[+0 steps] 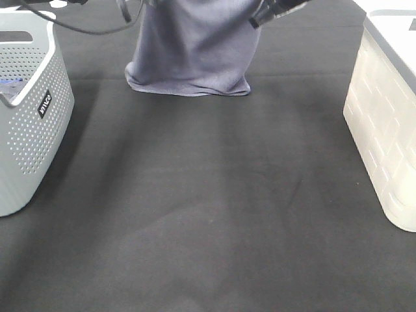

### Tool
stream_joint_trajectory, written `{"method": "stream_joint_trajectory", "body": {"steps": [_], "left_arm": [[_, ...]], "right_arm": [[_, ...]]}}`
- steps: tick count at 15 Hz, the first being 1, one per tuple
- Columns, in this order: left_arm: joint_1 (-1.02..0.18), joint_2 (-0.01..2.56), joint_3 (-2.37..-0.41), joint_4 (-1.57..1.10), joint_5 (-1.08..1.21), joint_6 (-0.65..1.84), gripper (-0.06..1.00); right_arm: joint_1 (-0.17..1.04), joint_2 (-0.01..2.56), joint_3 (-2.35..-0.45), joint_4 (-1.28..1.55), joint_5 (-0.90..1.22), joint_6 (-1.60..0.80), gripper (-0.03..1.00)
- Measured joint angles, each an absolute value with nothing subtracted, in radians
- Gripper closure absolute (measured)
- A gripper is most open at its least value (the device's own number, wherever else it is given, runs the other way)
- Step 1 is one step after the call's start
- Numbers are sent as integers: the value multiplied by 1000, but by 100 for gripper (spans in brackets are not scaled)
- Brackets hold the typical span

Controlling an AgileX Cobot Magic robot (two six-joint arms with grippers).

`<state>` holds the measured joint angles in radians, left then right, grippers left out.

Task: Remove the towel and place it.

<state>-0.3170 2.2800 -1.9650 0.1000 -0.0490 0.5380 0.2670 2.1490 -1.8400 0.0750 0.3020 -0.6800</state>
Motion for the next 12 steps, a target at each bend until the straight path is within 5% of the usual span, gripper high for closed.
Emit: {"method": "stream_joint_trajectory", "body": {"steps": [6,12], "left_arm": [[-340,2237,-1965,71,386,473,94],[-340,2233,-1965,69,-144,451,94]], "right_arm": [[267,2149,-1849,60,646,-680,96],[235,2133,-1864,-55,207,-631,96]]}}
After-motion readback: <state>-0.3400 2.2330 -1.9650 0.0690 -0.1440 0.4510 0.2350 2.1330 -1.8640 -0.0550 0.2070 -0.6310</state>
